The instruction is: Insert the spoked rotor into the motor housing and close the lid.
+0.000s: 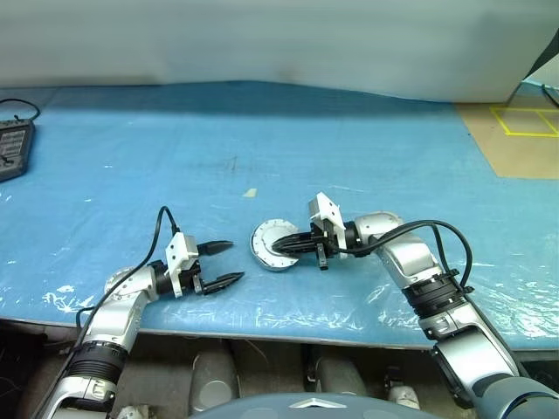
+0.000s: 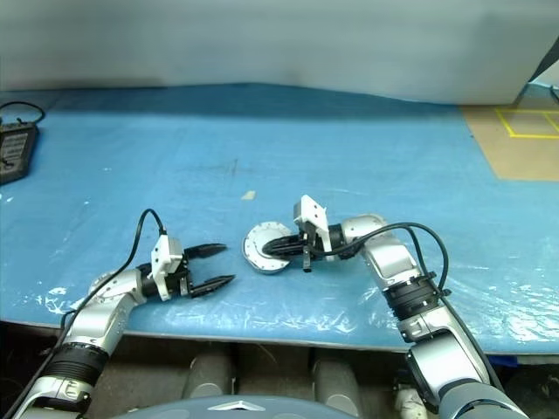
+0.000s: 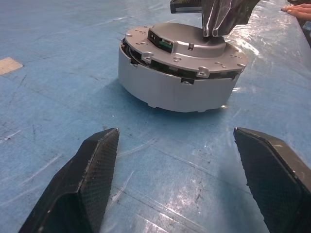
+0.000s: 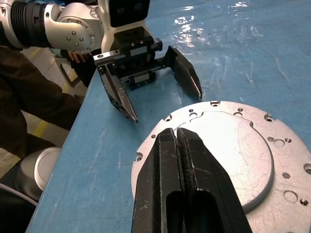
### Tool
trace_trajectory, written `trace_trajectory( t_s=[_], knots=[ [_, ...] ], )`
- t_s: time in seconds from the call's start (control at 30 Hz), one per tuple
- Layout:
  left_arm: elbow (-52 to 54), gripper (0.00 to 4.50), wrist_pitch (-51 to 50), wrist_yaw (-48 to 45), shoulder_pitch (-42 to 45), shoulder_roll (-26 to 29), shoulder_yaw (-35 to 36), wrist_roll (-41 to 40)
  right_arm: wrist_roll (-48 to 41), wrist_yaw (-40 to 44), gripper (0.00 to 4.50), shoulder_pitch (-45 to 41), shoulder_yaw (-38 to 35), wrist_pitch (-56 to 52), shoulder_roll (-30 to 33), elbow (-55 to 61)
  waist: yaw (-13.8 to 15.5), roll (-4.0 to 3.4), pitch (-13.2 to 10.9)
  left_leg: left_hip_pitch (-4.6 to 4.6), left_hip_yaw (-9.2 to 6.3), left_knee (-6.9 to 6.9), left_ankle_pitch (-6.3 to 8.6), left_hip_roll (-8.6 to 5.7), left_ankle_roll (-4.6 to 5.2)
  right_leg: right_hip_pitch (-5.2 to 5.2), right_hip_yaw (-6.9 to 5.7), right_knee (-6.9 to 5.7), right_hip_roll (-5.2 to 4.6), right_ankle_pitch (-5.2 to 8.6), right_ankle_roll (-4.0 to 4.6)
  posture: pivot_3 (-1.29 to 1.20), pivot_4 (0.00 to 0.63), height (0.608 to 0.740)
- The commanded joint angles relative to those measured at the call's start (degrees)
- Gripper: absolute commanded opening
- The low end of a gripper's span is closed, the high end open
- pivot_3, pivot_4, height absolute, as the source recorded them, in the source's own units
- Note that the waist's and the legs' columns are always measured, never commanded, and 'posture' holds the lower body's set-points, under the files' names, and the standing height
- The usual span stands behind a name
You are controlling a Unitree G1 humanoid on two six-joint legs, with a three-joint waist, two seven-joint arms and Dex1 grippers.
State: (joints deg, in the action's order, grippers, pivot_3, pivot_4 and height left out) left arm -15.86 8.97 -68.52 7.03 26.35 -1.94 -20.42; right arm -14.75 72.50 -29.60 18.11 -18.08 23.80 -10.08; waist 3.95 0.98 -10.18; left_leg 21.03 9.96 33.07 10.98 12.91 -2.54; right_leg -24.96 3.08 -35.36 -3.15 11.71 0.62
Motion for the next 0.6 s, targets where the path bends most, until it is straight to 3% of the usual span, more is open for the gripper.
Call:
trace_trajectory(
  t_s=[0.03,0.3,0.4,0.6],
  knots=[
    [0.2,3.99,1.0,-0.5,0.1,0.2,0.7,-0.5,3.2,-1.1,0.05,1.8,2.0,0.2,1.1,-1.6,0.0,0.01,0.1,-0.02,0.00,0.00,0.00,0.00,0.00,0.02,0.00,0.00,0.00,0.00,0.00,0.00,0.150,0.740],
    [-0.5,3.99,1.2,-0.7,0.4,-0.1,0.5,-0.3,-4.2,-6.3,0.05,-2.0,-6.8,-0.6,-3.4,1.6,0.0,-0.01,0.1,0.10,0.00,-0.03,0.00,-0.01,0.00,-0.11,0.02,0.00,-0.01,0.00,0.00,0.00,0.150,0.740],
    [-0.3,3.99,1.1,-0.6,0.7,-0.3,0.3,-0.1,-2.9,-5.9,0.62,-2.2,-6.5,1.2,-3.1,0.7,0.0,-0.01,0.1,0.16,0.00,-0.07,0.00,-0.01,0.00,-0.16,0.00,0.04,0.00,0.01,-0.01,0.00,0.150,0.740],
    [0.4,3.99,0.5,-0.5,0.6,-0.2,0.5,-0.1,-1.4,-4.3,2.67,-0.8,-5.0,3.3,-2.5,-0.2,0.0,-0.01,0.1,0.29,0.00,-0.16,-0.02,-0.01,-0.03,-0.15,-0.05,0.31,-0.01,0.01,-0.02,0.00,0.150,0.740]
  ],
)
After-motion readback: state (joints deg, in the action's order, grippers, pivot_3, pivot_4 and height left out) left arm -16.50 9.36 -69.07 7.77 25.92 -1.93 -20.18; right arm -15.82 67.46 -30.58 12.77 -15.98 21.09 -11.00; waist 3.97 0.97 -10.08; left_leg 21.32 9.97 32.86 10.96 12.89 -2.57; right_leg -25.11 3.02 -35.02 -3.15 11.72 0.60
